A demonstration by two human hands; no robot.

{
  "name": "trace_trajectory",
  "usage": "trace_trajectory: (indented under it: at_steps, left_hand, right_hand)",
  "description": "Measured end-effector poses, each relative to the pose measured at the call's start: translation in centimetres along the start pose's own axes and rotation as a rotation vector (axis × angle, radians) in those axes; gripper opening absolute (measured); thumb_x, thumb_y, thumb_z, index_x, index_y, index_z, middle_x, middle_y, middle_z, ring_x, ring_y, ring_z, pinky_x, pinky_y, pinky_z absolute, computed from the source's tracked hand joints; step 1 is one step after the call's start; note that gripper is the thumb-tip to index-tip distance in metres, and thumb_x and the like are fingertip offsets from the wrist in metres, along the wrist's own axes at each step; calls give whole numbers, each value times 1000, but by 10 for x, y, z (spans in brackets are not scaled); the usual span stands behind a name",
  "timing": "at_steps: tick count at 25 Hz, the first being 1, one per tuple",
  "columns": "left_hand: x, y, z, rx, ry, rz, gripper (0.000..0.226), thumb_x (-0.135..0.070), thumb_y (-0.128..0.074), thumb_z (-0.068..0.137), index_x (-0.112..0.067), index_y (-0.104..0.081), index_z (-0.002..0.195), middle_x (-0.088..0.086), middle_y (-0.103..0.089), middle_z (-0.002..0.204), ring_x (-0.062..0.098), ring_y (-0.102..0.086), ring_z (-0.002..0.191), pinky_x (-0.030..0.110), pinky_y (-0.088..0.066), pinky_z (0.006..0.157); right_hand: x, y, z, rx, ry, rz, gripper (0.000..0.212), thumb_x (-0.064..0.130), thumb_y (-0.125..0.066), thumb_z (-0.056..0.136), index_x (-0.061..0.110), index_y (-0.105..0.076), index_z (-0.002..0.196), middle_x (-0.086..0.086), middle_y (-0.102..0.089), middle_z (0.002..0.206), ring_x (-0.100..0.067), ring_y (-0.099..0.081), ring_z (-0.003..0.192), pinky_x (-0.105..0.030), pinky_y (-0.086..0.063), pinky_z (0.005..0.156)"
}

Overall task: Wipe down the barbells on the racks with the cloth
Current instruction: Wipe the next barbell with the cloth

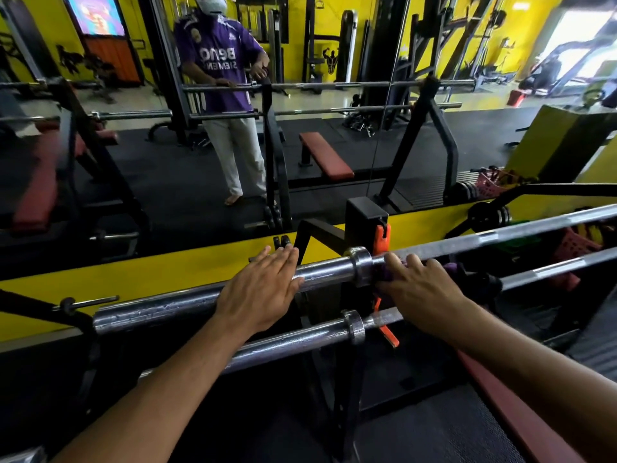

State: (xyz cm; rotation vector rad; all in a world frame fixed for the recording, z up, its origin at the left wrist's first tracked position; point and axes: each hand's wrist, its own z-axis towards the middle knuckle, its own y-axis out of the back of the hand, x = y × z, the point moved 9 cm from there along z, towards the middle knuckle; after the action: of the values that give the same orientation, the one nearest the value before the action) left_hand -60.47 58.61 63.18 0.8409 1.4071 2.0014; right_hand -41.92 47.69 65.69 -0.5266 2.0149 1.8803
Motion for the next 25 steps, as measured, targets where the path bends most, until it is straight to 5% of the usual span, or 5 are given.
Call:
trace_trajectory:
  at_steps: [7,11,15,21,25]
  left_hand:
    - [0,-2,0,-10,-45,-15,70,-53,-7,107,-8,-16,160,10,-24,166,19,-25,153,37,-12,127]
    - [14,17,-10,-48,-43,-64,73,-57,-1,105,-12,-12,161,4,-13,167,13,-15,154,38,-1,126]
    - [60,14,-38,-30,18,-71,71,-57,-2,106,-14,-16,160,3,-22,166,14,-24,153,38,-7,127]
    - [65,-2,-51,26,-12,12,70,-51,-6,108,-8,-31,157,8,-38,160,17,-40,146,39,-17,126]
    - [67,0,-52,20,-18,30,68,-49,-10,108,-8,-30,158,8,-38,160,18,-40,146,38,-19,126]
  right_hand:
    - [-35,39,-14,-94,-234,429,38,51,-50,97,51,-47,135,8,-43,110,-20,-61,105,-37,-48,69]
    - [-27,67,-19,-391,-291,613,48,44,-58,96,45,-44,141,3,-47,122,-25,-59,108,-35,-48,67]
    - [17,64,18,-480,-302,632,44,44,-55,97,30,-48,138,-3,-45,125,-25,-50,105,-37,-48,72]
    - [63,38,62,-488,-286,482,35,42,-53,91,11,-64,103,-11,-61,104,-34,-52,100,-44,-39,90]
    - [50,53,102,-185,-370,558,43,47,-43,92,13,-69,91,-15,-71,103,-34,-65,98,-40,-44,83]
